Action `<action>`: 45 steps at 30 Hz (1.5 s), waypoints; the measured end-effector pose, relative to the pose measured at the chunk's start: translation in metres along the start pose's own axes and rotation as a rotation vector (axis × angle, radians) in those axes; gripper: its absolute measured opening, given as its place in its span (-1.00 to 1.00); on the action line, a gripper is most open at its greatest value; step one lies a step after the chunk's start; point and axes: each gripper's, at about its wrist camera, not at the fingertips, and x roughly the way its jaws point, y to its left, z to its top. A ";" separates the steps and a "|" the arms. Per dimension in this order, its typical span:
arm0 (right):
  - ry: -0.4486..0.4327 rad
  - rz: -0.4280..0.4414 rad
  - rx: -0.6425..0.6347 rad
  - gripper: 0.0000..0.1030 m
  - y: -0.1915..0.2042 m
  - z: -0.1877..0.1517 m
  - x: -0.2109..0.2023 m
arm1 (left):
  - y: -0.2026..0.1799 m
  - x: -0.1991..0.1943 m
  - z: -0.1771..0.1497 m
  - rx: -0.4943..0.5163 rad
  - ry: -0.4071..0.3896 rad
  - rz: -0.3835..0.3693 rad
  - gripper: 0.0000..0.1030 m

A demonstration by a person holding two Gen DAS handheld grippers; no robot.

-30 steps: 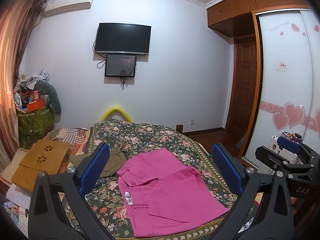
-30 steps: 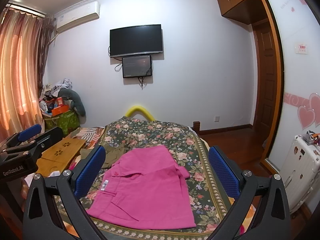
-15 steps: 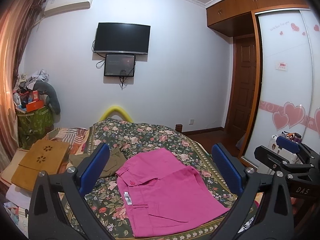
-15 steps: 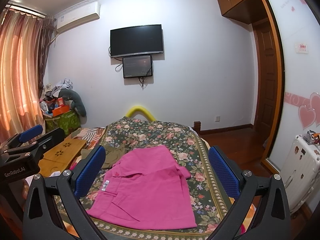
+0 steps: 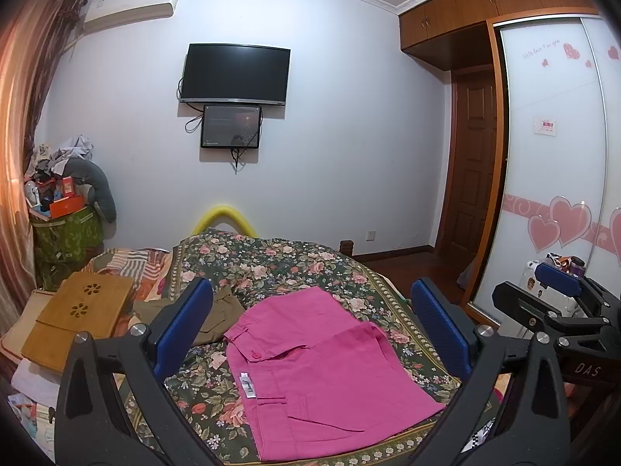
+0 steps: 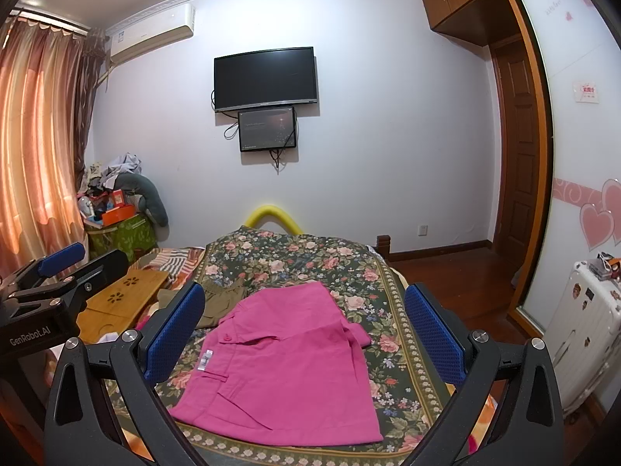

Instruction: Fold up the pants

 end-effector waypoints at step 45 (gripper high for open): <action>0.167 -0.052 0.012 0.99 -0.026 -0.035 0.064 | 0.017 0.096 -0.030 -0.005 0.234 0.028 1.00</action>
